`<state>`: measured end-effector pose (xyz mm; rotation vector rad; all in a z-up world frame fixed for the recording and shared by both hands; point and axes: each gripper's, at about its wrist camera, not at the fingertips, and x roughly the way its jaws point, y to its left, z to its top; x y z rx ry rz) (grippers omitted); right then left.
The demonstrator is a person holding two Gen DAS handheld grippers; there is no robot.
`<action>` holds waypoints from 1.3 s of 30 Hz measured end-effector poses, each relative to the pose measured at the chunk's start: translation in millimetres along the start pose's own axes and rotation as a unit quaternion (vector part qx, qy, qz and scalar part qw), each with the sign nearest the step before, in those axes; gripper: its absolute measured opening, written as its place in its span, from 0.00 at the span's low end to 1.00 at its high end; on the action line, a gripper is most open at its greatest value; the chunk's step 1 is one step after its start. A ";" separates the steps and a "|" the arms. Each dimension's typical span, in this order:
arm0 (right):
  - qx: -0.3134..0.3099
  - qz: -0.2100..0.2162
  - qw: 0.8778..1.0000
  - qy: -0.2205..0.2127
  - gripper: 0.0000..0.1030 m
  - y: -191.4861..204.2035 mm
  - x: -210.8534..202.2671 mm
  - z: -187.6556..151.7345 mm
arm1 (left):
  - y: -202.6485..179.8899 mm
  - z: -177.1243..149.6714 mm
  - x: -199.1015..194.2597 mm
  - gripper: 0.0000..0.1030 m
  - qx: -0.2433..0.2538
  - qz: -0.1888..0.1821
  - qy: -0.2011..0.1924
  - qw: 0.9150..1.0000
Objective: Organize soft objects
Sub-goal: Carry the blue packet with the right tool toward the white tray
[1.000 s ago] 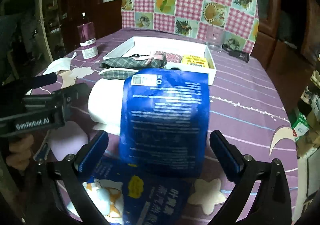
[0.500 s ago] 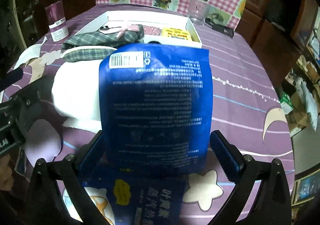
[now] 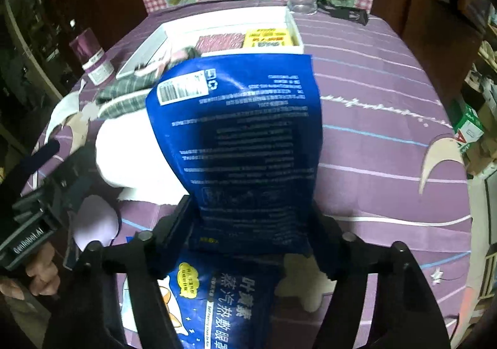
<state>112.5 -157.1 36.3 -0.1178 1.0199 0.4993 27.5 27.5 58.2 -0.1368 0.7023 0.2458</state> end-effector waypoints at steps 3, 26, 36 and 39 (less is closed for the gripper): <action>0.003 -0.001 1.000 -0.011 0.63 0.1 -20.1 8.2 | -0.3 0.4 -4.9 0.90 -0.001 -0.010 -0.006 1.000; 0.026 0.113 0.985 -0.130 0.64 11.3 -21.2 28.4 | 15.5 2.6 5.7 0.90 -0.042 -0.096 0.019 0.994; -0.023 0.126 0.985 -0.118 0.64 15.8 -32.5 -2.8 | 11.2 -8.4 -7.9 0.90 -0.020 -0.017 0.013 1.000; -0.028 0.132 0.985 -0.111 0.65 17.2 -34.7 -9.1 | 6.4 -22.5 -17.5 0.90 -0.010 -0.004 0.014 1.000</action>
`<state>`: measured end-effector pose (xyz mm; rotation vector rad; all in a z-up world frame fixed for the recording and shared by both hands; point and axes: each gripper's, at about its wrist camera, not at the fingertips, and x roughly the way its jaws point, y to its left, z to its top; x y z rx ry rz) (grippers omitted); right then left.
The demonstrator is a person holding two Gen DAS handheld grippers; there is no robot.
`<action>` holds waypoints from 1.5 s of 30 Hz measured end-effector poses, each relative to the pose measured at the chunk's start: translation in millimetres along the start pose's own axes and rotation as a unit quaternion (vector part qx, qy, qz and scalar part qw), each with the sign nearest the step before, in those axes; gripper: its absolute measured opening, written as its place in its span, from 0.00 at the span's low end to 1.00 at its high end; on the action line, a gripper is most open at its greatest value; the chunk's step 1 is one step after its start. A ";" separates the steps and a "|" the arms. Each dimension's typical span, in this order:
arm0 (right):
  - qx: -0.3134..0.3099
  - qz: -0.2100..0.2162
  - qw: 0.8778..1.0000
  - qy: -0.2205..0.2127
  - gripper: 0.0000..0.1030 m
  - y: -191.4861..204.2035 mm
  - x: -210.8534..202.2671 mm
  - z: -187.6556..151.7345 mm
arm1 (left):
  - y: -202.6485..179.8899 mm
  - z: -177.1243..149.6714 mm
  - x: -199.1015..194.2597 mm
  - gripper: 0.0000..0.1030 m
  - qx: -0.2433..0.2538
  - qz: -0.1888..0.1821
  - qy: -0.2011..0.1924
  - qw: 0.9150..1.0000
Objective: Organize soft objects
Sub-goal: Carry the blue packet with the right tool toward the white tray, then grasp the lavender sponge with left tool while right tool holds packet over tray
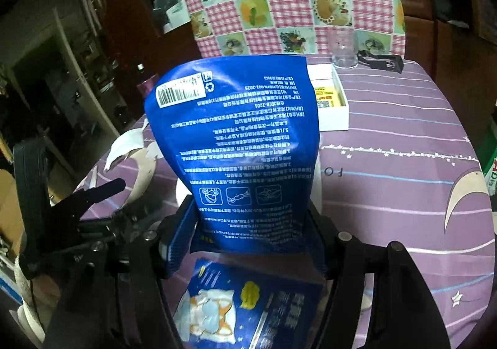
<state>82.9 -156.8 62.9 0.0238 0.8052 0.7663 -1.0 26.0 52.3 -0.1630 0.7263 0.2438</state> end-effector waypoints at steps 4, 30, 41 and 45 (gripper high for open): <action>-0.003 -0.002 1.000 0.019 0.65 2.6 3.1 -5.4 | -10.7 -19.6 -12.1 0.84 0.021 0.007 0.002 1.000; 0.030 0.019 0.999 0.017 0.65 -8.4 -1.4 -3.2 | -33.1 -34.3 2.7 0.18 0.072 0.003 0.089 0.993; 0.061 -0.005 0.998 -0.007 0.65 -27.3 -62.4 47.8 | -20.6 29.6 -72.0 0.16 0.084 0.000 -0.032 0.996; 0.079 0.007 0.997 -0.010 0.65 -33.7 -59.0 85.2 | -13.8 68.4 -72.9 0.16 0.065 -0.033 -0.055 0.996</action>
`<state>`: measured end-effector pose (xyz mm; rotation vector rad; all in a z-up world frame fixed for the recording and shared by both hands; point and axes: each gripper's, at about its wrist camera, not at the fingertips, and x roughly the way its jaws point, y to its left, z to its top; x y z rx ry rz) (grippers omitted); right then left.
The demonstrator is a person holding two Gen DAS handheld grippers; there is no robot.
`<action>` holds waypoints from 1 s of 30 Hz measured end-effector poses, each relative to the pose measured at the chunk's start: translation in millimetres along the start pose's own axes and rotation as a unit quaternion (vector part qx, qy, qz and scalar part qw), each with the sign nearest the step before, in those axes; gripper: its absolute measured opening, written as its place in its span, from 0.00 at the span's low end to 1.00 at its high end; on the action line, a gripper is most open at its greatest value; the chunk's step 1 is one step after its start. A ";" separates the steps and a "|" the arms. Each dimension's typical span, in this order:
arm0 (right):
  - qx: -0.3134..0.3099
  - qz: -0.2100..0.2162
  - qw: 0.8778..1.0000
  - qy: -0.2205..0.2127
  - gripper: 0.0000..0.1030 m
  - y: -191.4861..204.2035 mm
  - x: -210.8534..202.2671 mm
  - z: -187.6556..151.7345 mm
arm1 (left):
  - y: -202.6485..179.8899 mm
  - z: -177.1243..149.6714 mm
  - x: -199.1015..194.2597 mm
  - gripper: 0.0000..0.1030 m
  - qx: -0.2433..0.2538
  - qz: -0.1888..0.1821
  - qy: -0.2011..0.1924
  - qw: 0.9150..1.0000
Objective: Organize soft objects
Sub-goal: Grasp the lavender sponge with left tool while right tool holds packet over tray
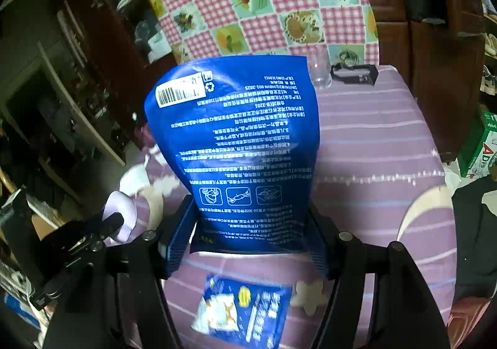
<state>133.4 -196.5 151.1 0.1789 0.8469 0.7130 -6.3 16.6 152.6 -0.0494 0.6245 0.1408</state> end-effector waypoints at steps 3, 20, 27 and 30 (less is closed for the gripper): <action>0.016 0.019 1.000 0.009 0.65 -3.5 18.4 25.7 | 4.2 25.2 14.1 0.16 -0.010 -0.005 -0.008 1.000; 0.035 0.010 0.997 0.071 0.66 -41.6 199.9 90.5 | 26.5 74.8 205.9 0.17 -0.104 0.005 0.053 0.993; 0.023 -0.055 0.992 0.113 0.72 -56.5 231.7 77.0 | 41.5 49.0 248.8 0.17 -0.132 0.015 0.101 0.986; 0.015 -0.049 0.989 0.136 0.77 -55.6 235.4 73.0 | 34.3 44.5 254.3 0.17 -0.113 0.016 0.109 0.987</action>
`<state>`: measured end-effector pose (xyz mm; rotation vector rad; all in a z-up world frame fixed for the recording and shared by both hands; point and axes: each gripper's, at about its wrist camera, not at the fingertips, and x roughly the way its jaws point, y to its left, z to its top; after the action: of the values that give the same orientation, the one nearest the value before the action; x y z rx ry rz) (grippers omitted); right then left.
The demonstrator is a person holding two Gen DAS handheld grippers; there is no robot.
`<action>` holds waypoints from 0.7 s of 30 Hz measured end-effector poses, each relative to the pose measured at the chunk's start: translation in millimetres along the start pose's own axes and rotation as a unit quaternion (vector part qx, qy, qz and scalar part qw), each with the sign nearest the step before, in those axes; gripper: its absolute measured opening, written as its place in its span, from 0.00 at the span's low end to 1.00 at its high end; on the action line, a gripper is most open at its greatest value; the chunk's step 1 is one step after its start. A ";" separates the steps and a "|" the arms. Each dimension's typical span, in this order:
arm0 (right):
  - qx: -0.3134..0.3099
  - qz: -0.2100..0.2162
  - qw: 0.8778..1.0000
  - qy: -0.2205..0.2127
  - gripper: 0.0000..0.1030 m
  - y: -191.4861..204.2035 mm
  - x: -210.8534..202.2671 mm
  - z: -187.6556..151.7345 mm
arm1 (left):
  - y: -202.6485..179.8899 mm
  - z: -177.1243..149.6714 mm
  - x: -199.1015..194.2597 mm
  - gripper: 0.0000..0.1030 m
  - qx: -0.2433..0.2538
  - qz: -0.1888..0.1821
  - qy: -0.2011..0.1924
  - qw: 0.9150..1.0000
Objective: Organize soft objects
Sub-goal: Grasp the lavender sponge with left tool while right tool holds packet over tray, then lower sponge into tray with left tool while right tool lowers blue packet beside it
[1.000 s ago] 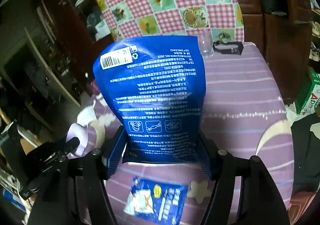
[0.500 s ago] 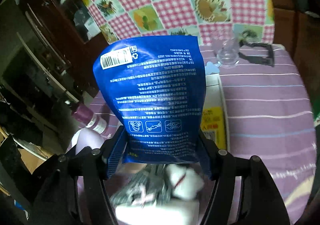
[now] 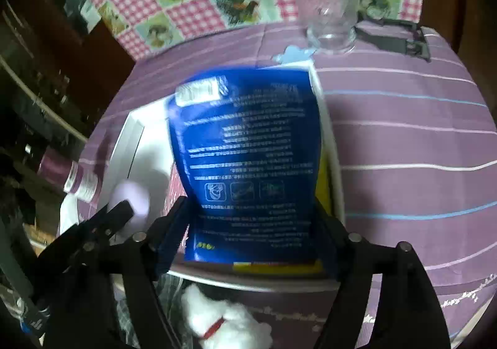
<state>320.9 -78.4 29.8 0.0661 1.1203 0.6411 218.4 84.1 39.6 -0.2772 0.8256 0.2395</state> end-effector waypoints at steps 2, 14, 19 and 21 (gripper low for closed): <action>-0.007 -0.005 1.000 0.003 0.77 1.0 0.4 -1.0 | -5.1 -1.8 1.8 0.18 0.009 -0.002 0.003 1.000; 0.056 0.043 0.995 -0.066 0.87 -14.3 -30.4 3.3 | -12.6 -4.4 -9.2 0.57 0.024 -0.028 -0.025 0.999; 0.049 0.033 0.997 -0.045 0.88 -12.2 -25.4 5.0 | -12.6 -2.4 -9.1 0.70 0.021 -0.027 -0.024 0.999; 0.058 0.073 0.995 -0.023 0.87 -16.2 -24.3 3.6 | -13.7 -2.7 -9.3 0.70 0.024 -0.027 -0.022 0.999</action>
<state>324.4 -103.1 45.4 0.2636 1.1151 0.7015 214.8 69.4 46.8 -0.2483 0.7773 0.1739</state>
